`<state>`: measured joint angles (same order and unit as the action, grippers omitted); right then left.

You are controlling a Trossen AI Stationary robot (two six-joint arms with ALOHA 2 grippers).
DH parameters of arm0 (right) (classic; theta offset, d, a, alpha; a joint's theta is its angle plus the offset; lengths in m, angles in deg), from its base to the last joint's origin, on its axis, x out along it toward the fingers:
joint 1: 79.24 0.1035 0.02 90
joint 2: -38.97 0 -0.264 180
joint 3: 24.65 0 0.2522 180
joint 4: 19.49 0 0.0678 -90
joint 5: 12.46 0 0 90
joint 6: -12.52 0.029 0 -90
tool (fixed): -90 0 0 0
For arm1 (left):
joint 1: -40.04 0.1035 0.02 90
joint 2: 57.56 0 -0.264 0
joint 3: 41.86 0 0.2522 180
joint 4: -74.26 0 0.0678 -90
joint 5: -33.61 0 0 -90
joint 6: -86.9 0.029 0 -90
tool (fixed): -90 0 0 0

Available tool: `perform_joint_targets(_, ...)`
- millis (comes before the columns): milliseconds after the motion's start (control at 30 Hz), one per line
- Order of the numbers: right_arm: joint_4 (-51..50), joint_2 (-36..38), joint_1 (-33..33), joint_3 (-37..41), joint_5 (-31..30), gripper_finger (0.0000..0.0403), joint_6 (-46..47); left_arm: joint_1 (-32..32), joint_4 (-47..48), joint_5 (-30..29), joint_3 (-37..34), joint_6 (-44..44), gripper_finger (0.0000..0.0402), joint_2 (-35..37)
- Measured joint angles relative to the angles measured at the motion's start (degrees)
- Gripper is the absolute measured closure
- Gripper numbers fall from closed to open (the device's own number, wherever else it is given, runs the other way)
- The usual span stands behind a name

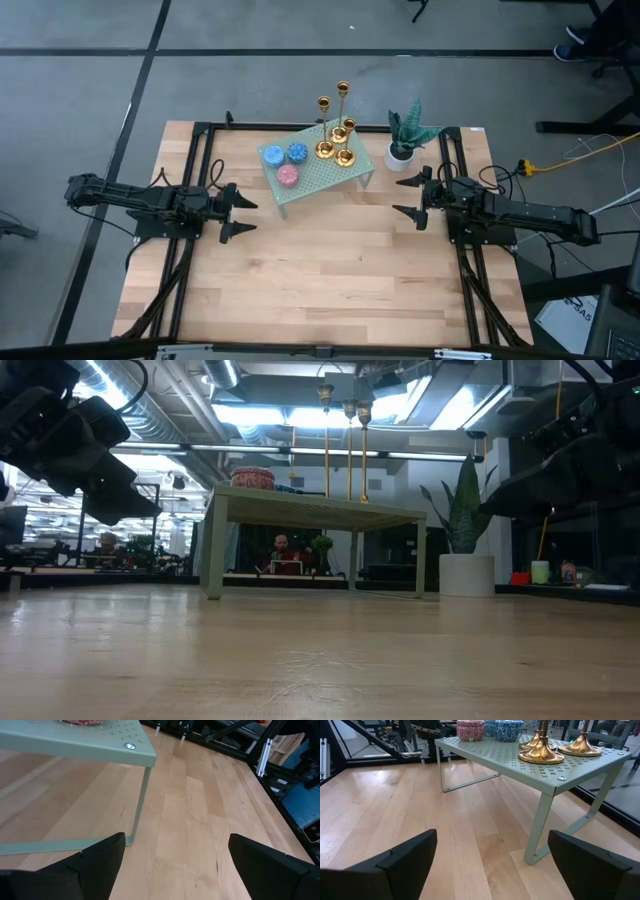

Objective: Pick & Place candle stick holders
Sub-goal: Return to Home Position

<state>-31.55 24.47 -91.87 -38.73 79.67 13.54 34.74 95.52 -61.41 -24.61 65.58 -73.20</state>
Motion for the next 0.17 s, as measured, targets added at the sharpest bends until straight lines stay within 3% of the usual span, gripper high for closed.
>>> perform_joint_targets(167, 0.0, 0.0, 0.0, 0.0, 0.0, 0.0018, 0.0, 0.0, 0.0, 0.0, 0.0, 0.0, 0.0048, 0.0)
